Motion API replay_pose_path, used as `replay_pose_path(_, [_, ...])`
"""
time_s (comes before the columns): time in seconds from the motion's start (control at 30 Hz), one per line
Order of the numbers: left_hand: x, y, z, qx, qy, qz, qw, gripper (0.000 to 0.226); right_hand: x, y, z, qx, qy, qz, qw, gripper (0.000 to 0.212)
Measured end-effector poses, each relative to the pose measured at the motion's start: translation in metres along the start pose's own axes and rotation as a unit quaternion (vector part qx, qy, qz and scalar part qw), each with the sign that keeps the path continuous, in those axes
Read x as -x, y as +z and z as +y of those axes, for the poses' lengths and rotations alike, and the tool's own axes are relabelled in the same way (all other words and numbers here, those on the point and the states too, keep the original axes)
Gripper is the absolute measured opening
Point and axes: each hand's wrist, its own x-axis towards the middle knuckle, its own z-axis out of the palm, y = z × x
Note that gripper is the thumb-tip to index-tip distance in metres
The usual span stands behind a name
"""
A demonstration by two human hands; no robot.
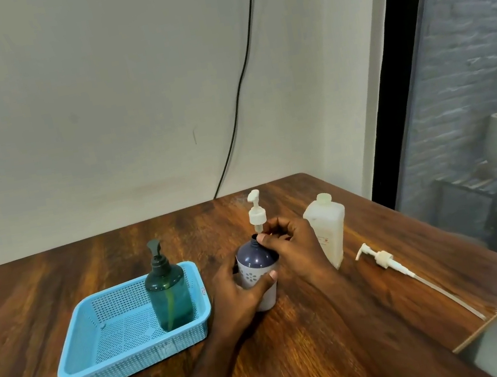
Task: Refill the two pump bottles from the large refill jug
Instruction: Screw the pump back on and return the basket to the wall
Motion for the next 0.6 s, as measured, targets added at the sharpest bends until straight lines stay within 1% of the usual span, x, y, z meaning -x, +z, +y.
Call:
replay_pose_path(0.13, [0.0,0.0,0.001,-0.007,0.006,-0.001,1.0,0.059,-0.001,0.0,0.001,-0.034,-0.032,-0.003,0.999,0.027])
replay_pose_path(0.27, [-0.002,-0.001,-0.001,-0.014,-0.001,0.003,1.0,0.059,-0.004,0.001,0.001,-0.079,-0.058,-0.019,0.995,0.034])
replay_pose_path(0.33, [-0.002,-0.001,-0.001,-0.012,-0.004,0.007,1.0,0.057,-0.005,0.001,0.001,-0.084,-0.06,-0.033,0.994,0.03])
replay_pose_path(0.47, [-0.002,0.0,-0.001,0.005,-0.007,0.01,1.0,0.052,-0.008,0.004,0.005,-0.047,-0.055,-0.054,0.996,0.016])
replay_pose_path(0.6, [-0.004,-0.001,-0.006,0.012,-0.014,0.013,1.0,0.051,-0.012,0.004,0.013,-0.044,-0.064,-0.058,0.995,0.018])
